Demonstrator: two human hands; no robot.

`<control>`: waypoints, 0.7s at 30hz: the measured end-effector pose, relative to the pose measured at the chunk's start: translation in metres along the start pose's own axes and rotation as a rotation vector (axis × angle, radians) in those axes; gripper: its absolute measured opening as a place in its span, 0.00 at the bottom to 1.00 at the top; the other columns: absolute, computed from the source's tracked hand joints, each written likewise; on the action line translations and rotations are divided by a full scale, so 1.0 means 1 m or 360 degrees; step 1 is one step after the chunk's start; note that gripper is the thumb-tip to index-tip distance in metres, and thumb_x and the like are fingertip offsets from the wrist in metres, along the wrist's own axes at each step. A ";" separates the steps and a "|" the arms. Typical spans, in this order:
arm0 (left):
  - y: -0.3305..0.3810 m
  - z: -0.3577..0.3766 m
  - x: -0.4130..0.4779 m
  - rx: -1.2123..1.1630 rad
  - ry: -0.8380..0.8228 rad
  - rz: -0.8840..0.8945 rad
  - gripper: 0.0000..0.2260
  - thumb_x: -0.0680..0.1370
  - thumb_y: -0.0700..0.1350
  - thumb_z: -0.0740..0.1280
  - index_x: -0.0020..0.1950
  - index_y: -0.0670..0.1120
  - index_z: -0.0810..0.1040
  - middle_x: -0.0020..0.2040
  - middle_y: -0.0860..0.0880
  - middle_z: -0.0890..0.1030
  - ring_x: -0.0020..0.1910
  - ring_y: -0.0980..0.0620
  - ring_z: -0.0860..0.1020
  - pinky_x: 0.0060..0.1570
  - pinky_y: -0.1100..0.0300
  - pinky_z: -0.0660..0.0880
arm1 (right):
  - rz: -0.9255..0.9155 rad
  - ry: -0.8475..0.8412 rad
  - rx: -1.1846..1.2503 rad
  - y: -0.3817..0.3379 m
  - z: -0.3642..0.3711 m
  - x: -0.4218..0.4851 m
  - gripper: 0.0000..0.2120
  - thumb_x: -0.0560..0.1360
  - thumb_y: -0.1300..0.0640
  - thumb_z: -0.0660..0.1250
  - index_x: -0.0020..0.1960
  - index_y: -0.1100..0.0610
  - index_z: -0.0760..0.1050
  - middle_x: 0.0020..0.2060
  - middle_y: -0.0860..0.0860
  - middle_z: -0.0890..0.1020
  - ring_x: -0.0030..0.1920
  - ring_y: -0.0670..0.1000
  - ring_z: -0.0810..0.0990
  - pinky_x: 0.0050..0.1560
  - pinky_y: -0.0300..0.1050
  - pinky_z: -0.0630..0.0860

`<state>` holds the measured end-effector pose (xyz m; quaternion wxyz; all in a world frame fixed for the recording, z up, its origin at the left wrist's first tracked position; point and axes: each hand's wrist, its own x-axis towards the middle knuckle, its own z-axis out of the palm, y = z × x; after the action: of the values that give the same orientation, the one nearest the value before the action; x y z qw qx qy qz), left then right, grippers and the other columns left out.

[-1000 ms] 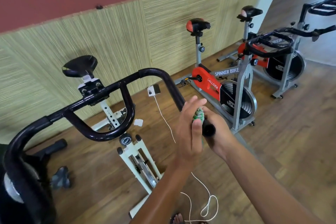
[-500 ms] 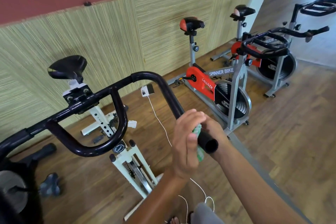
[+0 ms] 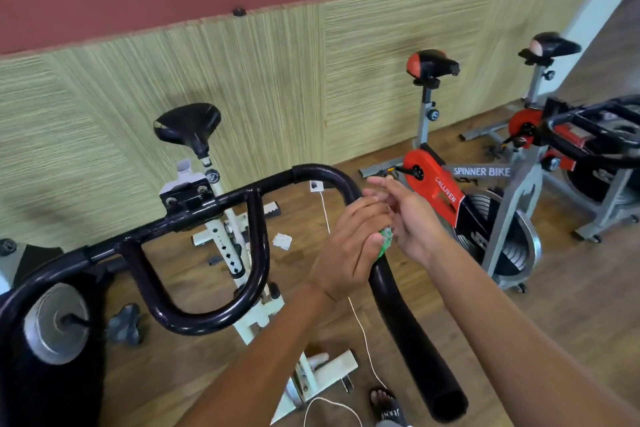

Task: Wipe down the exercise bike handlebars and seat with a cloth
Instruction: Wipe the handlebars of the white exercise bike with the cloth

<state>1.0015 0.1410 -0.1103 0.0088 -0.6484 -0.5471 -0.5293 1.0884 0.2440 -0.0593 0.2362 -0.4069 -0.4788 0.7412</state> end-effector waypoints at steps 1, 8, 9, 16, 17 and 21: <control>-0.009 -0.001 0.007 0.0019 0.0008 0.0002 0.25 0.86 0.47 0.48 0.59 0.32 0.79 0.61 0.38 0.79 0.67 0.41 0.73 0.72 0.48 0.63 | -0.0011 -0.0015 -0.0043 -0.005 0.003 0.008 0.15 0.85 0.50 0.56 0.56 0.54 0.80 0.49 0.52 0.84 0.48 0.47 0.82 0.57 0.45 0.77; -0.058 -0.003 0.030 0.0365 0.0220 -0.0125 0.26 0.85 0.48 0.45 0.64 0.37 0.78 0.66 0.42 0.77 0.72 0.43 0.70 0.75 0.42 0.54 | 0.0014 -0.0239 -0.0121 -0.015 0.016 0.062 0.18 0.85 0.47 0.54 0.57 0.54 0.81 0.56 0.55 0.84 0.59 0.57 0.79 0.64 0.53 0.70; -0.064 -0.003 0.031 0.0514 0.0263 -0.0126 0.26 0.85 0.49 0.44 0.65 0.38 0.77 0.67 0.43 0.77 0.72 0.44 0.69 0.75 0.40 0.54 | 0.0018 -0.0280 -0.0144 -0.015 0.019 0.068 0.19 0.85 0.47 0.54 0.57 0.53 0.81 0.57 0.55 0.84 0.61 0.57 0.79 0.67 0.55 0.70; -0.093 -0.010 0.053 0.1673 0.0542 -0.0477 0.21 0.86 0.50 0.48 0.62 0.44 0.78 0.60 0.46 0.81 0.68 0.46 0.71 0.78 0.46 0.49 | 0.0066 -0.0597 -0.0387 -0.022 0.055 0.092 0.16 0.84 0.46 0.58 0.54 0.51 0.82 0.53 0.50 0.86 0.57 0.49 0.83 0.68 0.52 0.73; -0.092 -0.012 0.052 0.1781 0.0579 -0.0586 0.22 0.86 0.50 0.47 0.61 0.43 0.79 0.60 0.45 0.81 0.67 0.46 0.72 0.78 0.46 0.48 | 0.0002 -0.0630 -0.0473 -0.023 0.060 0.093 0.15 0.84 0.47 0.57 0.52 0.50 0.82 0.52 0.50 0.86 0.56 0.48 0.83 0.67 0.51 0.74; -0.085 -0.028 0.042 0.1978 0.0736 -0.0949 0.23 0.86 0.50 0.47 0.61 0.41 0.79 0.59 0.44 0.80 0.65 0.43 0.74 0.77 0.44 0.52 | -0.0244 -0.0725 -0.0797 -0.018 0.067 0.098 0.18 0.84 0.43 0.54 0.56 0.46 0.82 0.56 0.47 0.84 0.58 0.47 0.81 0.67 0.55 0.73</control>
<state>0.9146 0.1883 -0.1167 0.3464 -0.2185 -0.8843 -0.2243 0.9778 0.2891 -0.0659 0.0710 -0.2391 -0.7154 0.6527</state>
